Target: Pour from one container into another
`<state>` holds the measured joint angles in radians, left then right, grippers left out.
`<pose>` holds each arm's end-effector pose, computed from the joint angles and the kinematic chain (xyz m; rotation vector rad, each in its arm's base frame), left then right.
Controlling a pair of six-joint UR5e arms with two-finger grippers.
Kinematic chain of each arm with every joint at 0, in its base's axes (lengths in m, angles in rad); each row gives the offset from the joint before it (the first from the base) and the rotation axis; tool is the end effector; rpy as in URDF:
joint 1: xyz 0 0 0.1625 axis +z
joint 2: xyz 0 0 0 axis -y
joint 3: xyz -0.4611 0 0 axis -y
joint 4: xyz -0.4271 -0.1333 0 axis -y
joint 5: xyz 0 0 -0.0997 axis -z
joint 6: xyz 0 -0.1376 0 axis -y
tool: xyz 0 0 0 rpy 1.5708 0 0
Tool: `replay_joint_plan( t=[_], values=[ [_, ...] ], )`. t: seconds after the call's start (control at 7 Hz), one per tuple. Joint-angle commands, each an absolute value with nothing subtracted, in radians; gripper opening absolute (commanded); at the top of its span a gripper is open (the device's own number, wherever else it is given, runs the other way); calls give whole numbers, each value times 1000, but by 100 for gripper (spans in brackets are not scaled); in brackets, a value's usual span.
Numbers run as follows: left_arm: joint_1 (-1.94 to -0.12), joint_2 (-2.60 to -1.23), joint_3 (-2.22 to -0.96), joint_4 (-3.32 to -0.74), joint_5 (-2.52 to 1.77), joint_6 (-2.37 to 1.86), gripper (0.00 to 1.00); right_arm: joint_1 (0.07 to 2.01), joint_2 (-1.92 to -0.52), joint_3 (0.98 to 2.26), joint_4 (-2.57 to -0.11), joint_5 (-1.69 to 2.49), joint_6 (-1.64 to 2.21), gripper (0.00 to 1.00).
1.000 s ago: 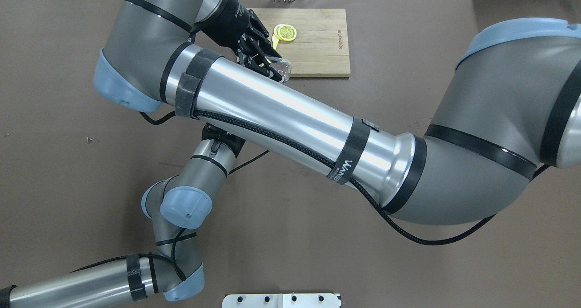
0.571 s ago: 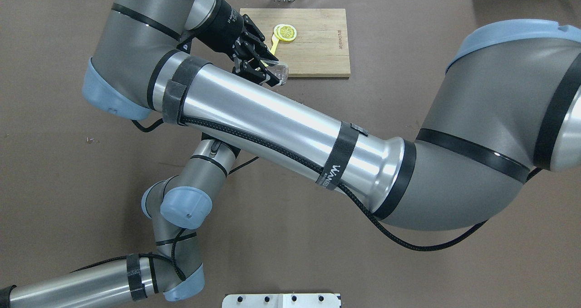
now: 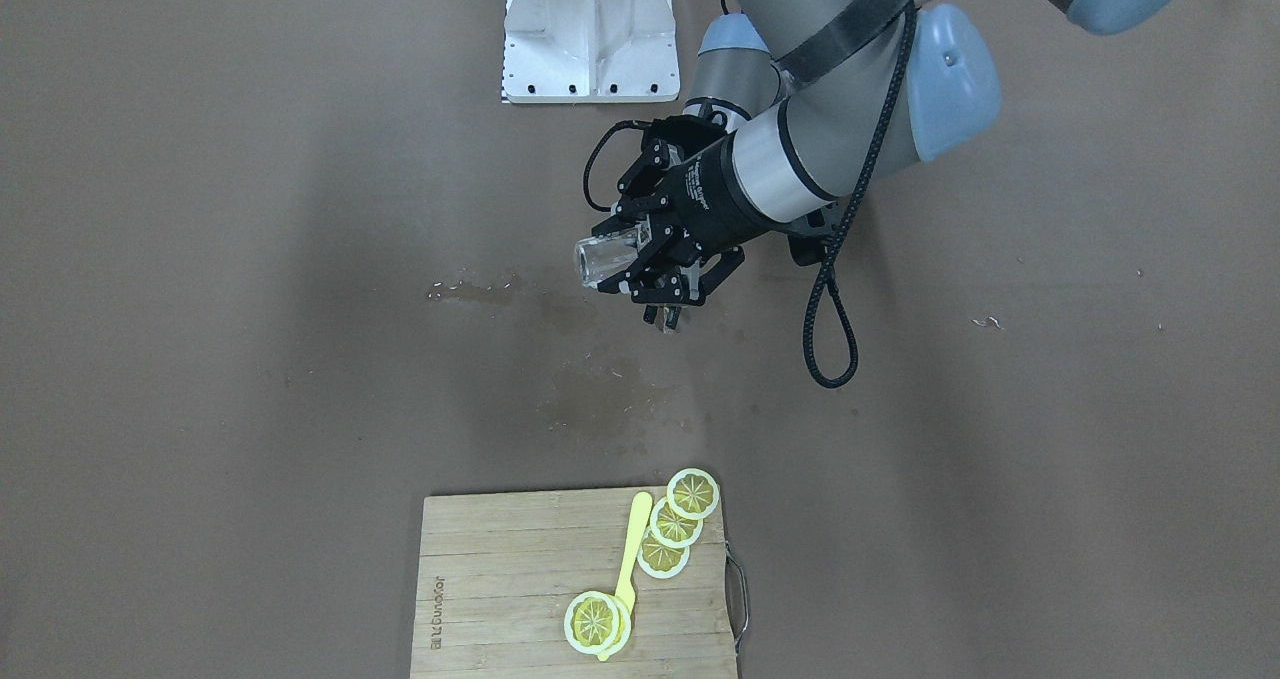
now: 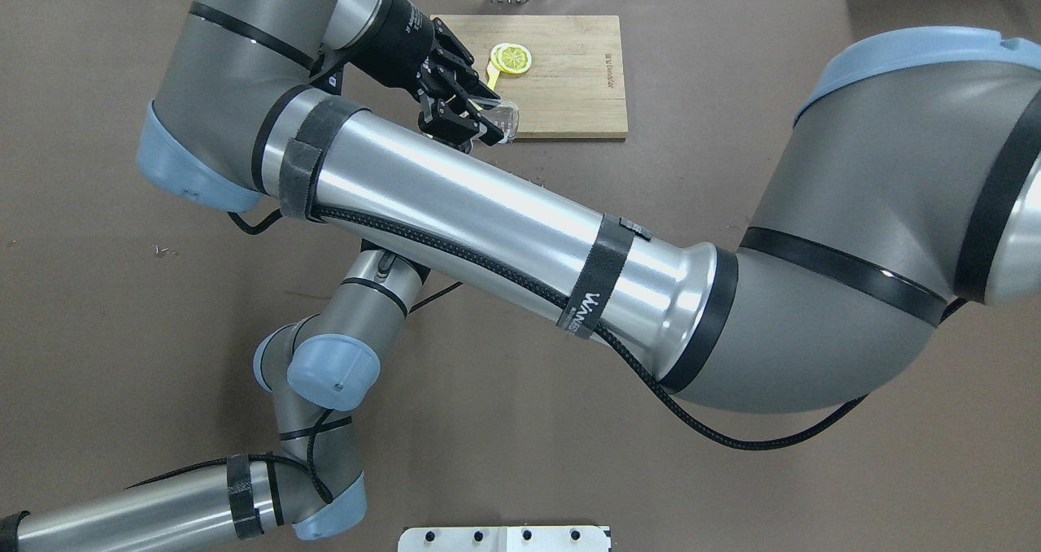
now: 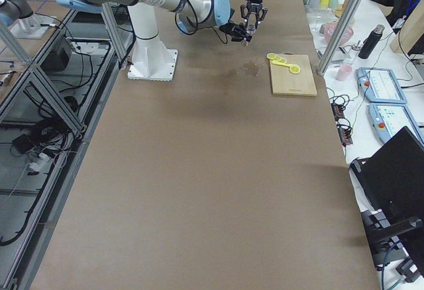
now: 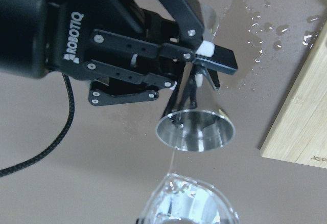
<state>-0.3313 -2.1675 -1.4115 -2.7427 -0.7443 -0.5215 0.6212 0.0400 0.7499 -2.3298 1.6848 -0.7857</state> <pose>0.6190 -0.4609 0.2598 1.4164 0.7396 -0.1067 -0.6351 -0.5993 -0.0257 0.0244 -0.1321 -1.7348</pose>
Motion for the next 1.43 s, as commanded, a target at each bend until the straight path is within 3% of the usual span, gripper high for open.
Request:
replay_joint_plan(
  t=[0.0,1.29],
  values=[
    [-331,-2168,-1411,-2743,-745,-522,0,623,51,717,-2329,1667,-788,0],
    [-331,-2164,-1411,-2743,-746,-520,0,624,67,680,-2326,1661,-831,0]
  ],
)
